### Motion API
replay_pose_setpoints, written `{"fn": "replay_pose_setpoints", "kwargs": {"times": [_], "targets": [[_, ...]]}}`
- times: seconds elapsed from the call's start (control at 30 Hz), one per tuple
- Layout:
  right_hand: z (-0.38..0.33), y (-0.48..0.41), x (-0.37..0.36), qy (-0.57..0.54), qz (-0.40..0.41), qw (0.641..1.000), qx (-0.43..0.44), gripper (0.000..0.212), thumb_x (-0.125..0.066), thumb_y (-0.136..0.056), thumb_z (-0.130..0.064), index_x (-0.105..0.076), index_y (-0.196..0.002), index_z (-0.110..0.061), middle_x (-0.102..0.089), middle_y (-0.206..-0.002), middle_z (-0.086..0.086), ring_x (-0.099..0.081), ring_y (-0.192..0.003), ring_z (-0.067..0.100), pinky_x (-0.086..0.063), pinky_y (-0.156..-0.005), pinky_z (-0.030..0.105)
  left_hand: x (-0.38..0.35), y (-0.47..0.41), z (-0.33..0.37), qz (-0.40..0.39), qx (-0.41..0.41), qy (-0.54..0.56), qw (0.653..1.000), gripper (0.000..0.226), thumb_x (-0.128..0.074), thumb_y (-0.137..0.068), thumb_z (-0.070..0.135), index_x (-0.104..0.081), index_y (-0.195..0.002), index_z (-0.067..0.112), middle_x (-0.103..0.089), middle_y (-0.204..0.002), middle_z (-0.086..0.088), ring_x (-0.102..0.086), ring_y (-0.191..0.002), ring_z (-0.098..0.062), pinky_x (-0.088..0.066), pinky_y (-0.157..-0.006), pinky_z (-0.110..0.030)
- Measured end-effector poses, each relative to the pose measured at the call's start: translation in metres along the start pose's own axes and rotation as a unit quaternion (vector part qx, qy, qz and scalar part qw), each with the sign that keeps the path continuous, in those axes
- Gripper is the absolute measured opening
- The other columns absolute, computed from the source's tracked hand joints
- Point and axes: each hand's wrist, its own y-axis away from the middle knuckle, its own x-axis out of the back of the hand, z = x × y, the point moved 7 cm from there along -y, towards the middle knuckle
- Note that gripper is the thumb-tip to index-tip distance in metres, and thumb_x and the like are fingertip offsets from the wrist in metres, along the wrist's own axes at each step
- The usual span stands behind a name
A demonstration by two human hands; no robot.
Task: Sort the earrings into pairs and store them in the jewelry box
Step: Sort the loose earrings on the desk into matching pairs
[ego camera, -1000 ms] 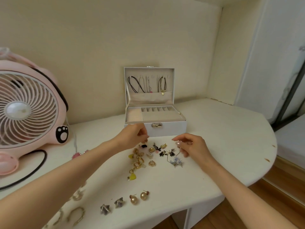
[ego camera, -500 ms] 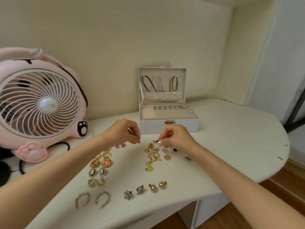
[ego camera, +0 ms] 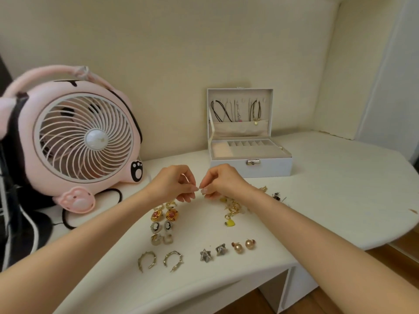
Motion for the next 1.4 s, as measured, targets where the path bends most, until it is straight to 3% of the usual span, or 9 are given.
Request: {"fn": "replay_pose_setpoints", "kwargs": {"times": [0.07, 0.17, 0.4, 0.53, 0.7, 0.93, 1.13, 1.3, 1.4], "targets": [[-0.004, -0.003, -0.003, 0.035, -0.001, 0.999, 0.011, 0.017, -0.069, -0.075, 0.004, -0.071, -0.085, -0.010, -0.070, -0.080, 0.008, -0.064, -0.080, 0.013, -0.051, -0.077, 0.023, 0.002, 0.002, -0.004, -0.006, -0.003, 0.000, 1.000, 0.009, -0.066, -0.081, 0.001, -0.058, -0.086, 0.002, -0.071, -0.080, -0.018, -0.070, -0.067, -0.023, -0.049, -0.050, -0.018], [-0.005, -0.004, -0.009, 0.041, -0.014, 0.999, 0.009, 0.023, -0.067, -0.076, 0.004, -0.074, -0.095, -0.008, -0.070, -0.083, 0.007, -0.062, -0.077, 0.008, -0.048, -0.068, 0.015, 0.007, 0.005, -0.007, -0.008, -0.005, -0.018, 1.000, 0.009, -0.067, -0.081, 0.003, -0.059, -0.085, 0.004, -0.072, -0.080, -0.014, -0.069, -0.068, -0.019, -0.047, -0.049, -0.016], [-0.006, -0.002, -0.011, -0.030, -0.020, 0.999, -0.003, 0.008, -0.068, -0.079, 0.006, -0.072, -0.085, 0.003, -0.071, -0.080, 0.018, -0.070, -0.073, 0.026, -0.058, -0.066, 0.023, 0.010, 0.009, -0.009, 0.010, 0.005, -0.023, 1.000, 0.016, -0.069, -0.080, 0.011, -0.059, -0.087, 0.000, -0.070, -0.080, -0.010, -0.059, -0.051, 0.004, -0.042, -0.046, -0.012], [-0.010, 0.000, -0.010, -0.021, -0.012, 1.000, -0.003, 0.007, -0.068, -0.080, 0.003, -0.072, -0.086, 0.001, -0.069, -0.073, 0.011, -0.067, -0.066, 0.019, -0.055, -0.058, 0.019, 0.011, 0.009, -0.007, 0.004, -0.018, -0.045, 0.999, 0.006, -0.068, -0.080, 0.012, -0.064, -0.083, 0.008, -0.068, -0.073, -0.003, -0.056, -0.050, 0.004, -0.042, -0.052, -0.019], [-0.009, 0.001, -0.009, 0.001, -0.024, 1.000, 0.009, 0.010, -0.066, -0.081, 0.004, -0.072, -0.085, -0.004, -0.068, -0.072, 0.007, -0.065, -0.062, 0.012, -0.052, -0.057, 0.017, 0.009, 0.007, -0.006, -0.014, -0.040, -0.146, 0.988, 0.011, -0.071, -0.078, 0.008, -0.066, -0.086, 0.014, -0.060, -0.065, 0.012, -0.056, -0.052, 0.003, -0.040, -0.054, -0.008], [0.000, 0.006, -0.012, -0.037, -0.049, 0.998, -0.004, 0.021, -0.060, -0.080, 0.013, -0.067, -0.091, -0.004, -0.069, -0.075, 0.012, -0.068, -0.068, 0.022, -0.054, -0.057, 0.021, 0.005, 0.006, -0.002, -0.011, -0.059, -0.257, 0.965, 0.011, -0.070, -0.076, 0.007, -0.066, -0.081, 0.015, -0.058, -0.070, 0.015, -0.056, -0.069, -0.007, -0.047, -0.074, -0.027], [0.002, 0.004, -0.015, -0.011, -0.055, 0.998, 0.007, 0.023, -0.062, -0.080, 0.010, -0.066, -0.086, -0.011, -0.070, -0.080, 0.012, -0.068, -0.073, 0.017, -0.056, -0.067, 0.022, 0.000, 0.007, 0.001, -0.022, -0.053, -0.219, 0.974, 0.021, -0.071, -0.075, 0.002, -0.059, -0.088, 0.013, -0.068, -0.078, 0.003, -0.060, -0.071, -0.009, -0.050, -0.076, -0.029], [0.003, 0.002, -0.018, -0.033, -0.074, 0.997, 0.005, 0.024, -0.057, -0.081, 0.014, -0.063, -0.096, -0.005, -0.070, -0.081, 0.017, -0.068, -0.069, 0.023, -0.055, -0.060, 0.022, -0.005, 0.008, 0.002, -0.042, -0.061, -0.221, 0.972, 0.020, -0.072, -0.074, 0.003, -0.060, -0.088, 0.009, -0.073, -0.086, -0.003, -0.063, -0.074, -0.010, -0.050, -0.078, -0.027], [0.003, 0.002, -0.022, -0.042, -0.101, 0.994, -0.001, 0.027, -0.057, -0.082, 0.014, -0.059, -0.102, -0.003, -0.069, -0.078, 0.014, -0.068, -0.066, 0.021, -0.056, -0.060, 0.023, -0.007, 0.008, 0.000, -0.051, -0.039, -0.192, 0.979, 0.027, -0.072, -0.074, 0.003, -0.058, -0.097, 0.008, -0.073, -0.085, -0.004, -0.062, -0.068, -0.006, -0.047, -0.069, -0.016]]}}
